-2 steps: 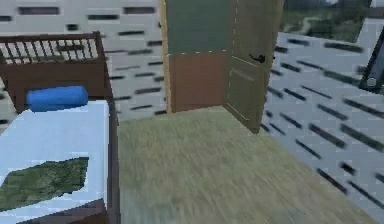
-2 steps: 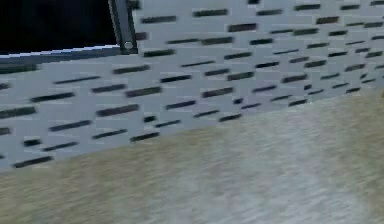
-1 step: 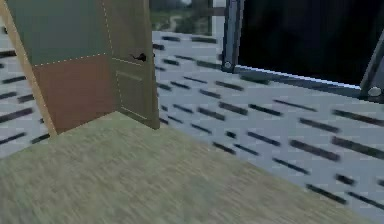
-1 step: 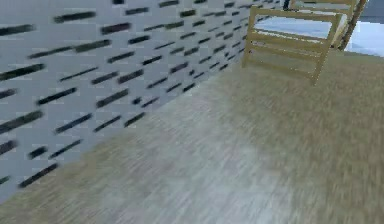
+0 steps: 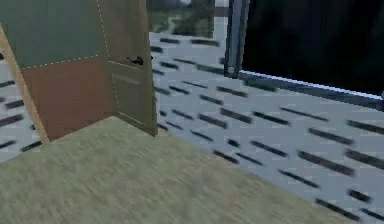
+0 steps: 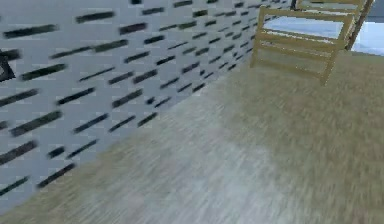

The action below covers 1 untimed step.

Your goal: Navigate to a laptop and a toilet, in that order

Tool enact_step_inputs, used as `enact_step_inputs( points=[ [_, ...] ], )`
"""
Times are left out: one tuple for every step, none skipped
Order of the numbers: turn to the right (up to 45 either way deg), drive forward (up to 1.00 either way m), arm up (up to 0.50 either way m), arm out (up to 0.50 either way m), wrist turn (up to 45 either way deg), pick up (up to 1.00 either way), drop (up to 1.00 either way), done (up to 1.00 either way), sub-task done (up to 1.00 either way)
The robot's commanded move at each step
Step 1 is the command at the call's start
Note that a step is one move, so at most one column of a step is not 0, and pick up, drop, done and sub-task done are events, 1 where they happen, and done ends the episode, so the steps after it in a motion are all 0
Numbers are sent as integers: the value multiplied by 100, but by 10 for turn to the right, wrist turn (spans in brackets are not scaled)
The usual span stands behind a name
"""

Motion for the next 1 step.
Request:
enact_step_inputs(
  points=[
    [0, 60, 0, 0, 0, 0, 0, 0, 0]
  ],
)
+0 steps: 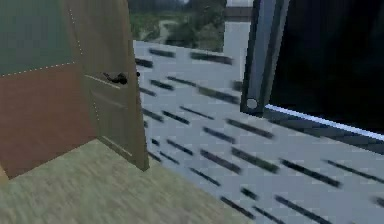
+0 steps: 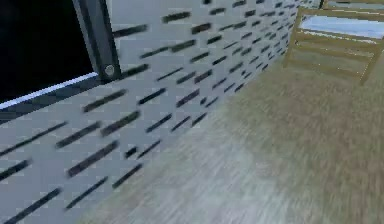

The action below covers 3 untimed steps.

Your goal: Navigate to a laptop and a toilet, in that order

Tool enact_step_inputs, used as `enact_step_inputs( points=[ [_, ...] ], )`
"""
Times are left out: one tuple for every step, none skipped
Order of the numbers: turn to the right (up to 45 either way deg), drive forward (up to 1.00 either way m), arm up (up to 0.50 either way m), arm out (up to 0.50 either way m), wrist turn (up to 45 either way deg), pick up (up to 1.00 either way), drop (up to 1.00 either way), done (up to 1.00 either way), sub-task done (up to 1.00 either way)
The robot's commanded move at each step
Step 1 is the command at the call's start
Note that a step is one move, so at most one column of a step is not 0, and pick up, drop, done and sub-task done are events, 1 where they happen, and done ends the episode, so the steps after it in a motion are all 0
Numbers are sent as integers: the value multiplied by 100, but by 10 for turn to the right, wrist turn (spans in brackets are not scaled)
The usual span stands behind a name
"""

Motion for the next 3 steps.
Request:
enact_step_inputs(
  points=[
    [-390, 0, 0, 0, 0, 0, 0, 0, 0],
    [0, 100, 0, 0, 0, 0, 0, 0, 0],
    [-30, 0, 0, 0, 0, 0, 0, 0, 0]
  ],
)
